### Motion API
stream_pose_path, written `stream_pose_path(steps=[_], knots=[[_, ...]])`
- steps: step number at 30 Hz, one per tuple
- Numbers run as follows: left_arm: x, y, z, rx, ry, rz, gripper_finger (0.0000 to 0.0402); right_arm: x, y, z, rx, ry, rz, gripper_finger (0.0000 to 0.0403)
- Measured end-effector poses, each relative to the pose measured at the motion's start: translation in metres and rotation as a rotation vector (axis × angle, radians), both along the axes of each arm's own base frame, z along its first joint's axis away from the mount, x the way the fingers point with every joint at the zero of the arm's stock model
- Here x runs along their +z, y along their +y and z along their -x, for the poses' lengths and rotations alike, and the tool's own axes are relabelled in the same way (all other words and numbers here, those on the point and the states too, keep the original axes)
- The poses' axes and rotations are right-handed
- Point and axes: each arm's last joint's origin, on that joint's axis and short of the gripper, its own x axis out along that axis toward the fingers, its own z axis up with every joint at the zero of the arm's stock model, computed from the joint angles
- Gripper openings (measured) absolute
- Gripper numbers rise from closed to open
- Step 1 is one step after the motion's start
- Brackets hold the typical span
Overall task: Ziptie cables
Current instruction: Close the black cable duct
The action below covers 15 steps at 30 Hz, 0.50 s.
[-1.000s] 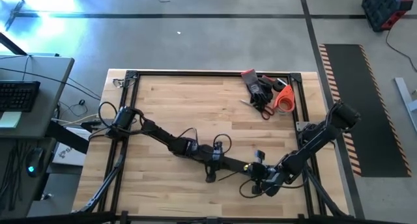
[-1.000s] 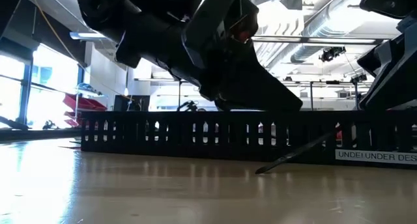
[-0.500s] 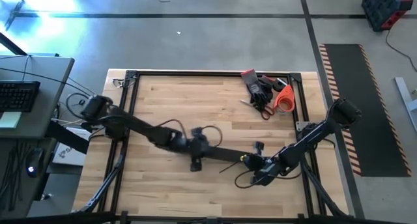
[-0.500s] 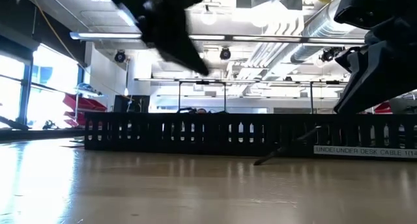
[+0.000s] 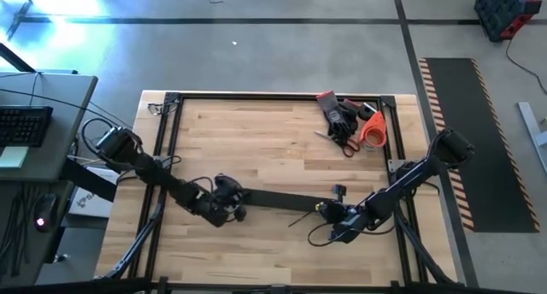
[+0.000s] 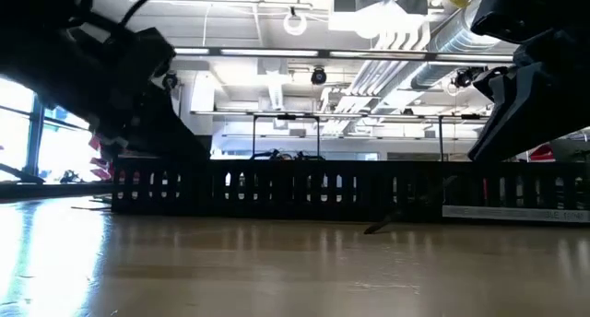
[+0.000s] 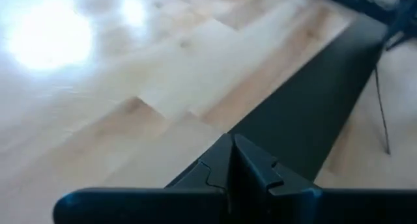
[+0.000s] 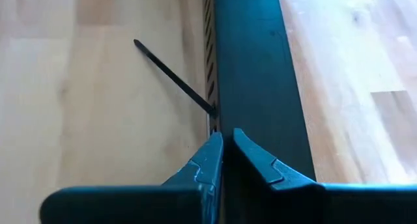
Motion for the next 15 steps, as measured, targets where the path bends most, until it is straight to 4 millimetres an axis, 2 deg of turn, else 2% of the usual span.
stream_pose_path(steps=[11,15], knots=[[-0.024,-0.004,0.004,0.115,-0.080,-0.198,0.0000,-0.011,-0.005,-0.007,-0.160,-0.066,0.029,0.0016],[-0.015,-0.005,0.007,0.090,-0.070,-0.225,0.0000,-0.007,-0.005,-0.006,-0.176,-0.096,0.042,0.0016]])
